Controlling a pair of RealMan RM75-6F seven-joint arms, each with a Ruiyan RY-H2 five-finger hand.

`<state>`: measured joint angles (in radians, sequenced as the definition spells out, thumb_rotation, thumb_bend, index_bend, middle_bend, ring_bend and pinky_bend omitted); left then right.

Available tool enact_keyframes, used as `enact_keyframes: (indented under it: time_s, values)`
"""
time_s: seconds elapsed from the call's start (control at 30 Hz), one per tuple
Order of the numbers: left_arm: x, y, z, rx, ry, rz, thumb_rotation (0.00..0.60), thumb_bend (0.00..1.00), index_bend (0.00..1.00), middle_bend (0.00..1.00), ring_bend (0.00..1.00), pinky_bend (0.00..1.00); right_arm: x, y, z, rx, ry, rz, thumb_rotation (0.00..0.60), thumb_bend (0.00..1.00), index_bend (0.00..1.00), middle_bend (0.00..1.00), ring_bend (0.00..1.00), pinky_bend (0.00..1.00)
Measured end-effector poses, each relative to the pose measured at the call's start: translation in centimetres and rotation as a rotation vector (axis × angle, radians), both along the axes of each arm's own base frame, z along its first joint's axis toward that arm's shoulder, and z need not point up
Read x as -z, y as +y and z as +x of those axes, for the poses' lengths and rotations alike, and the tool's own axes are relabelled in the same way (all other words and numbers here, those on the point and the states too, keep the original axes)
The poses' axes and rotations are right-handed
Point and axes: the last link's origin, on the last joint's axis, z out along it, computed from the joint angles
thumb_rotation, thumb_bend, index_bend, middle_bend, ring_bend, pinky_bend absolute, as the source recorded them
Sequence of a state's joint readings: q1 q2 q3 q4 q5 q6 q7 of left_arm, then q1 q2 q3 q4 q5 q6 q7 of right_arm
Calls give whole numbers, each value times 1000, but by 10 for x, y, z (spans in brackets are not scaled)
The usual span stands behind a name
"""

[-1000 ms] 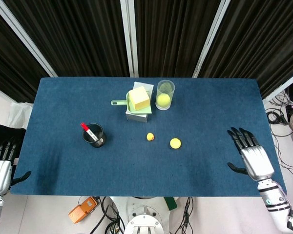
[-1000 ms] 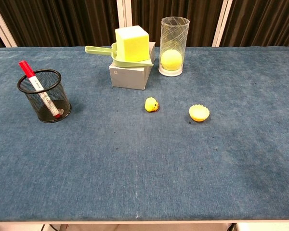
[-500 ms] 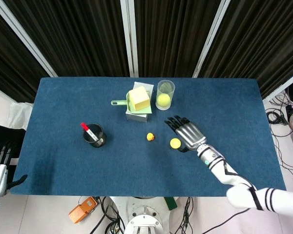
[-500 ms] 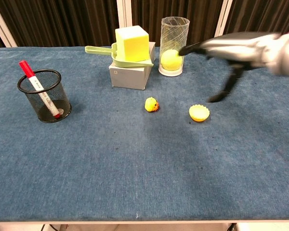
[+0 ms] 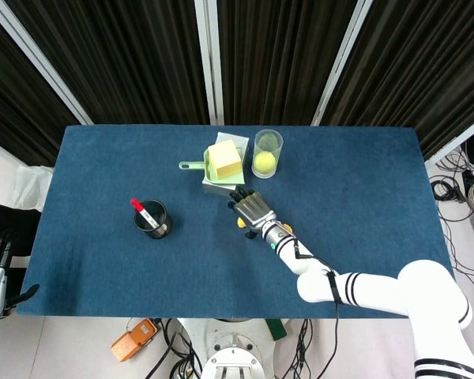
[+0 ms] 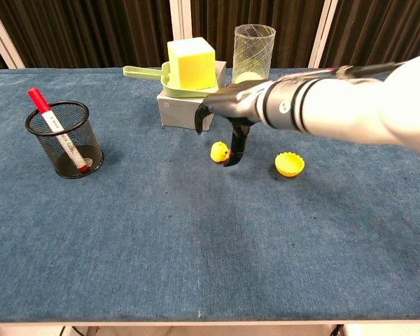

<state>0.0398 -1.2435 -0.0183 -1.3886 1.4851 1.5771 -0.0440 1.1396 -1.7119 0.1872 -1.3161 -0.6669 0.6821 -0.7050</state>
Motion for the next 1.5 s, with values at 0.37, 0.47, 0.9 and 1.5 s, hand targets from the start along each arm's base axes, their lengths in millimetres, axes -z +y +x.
enact_keyframes:
  time_s: [0.37,0.47,0.9,1.5]
  values:
    - [2,-2,-7,-16,-10,5,600,12,46,0,0,0,5,-4,-7,18,12,-19,600,371,446,126,111,267]
    - [2,-1,-8,-15,-11,3,600,12,46,0,0,0,5,-4,-7,22,-1,-22,600,386,461,133,117,267]
    - [5,-1,-12,-26,-18,-2,600,12,46,0,0,0,9,-5,-9,27,-19,-32,600,394,532,159,137,268]
    - [4,-3,-13,-21,-22,3,600,12,46,0,0,0,-11,7,-7,8,-103,-35,600,440,614,197,173,289]
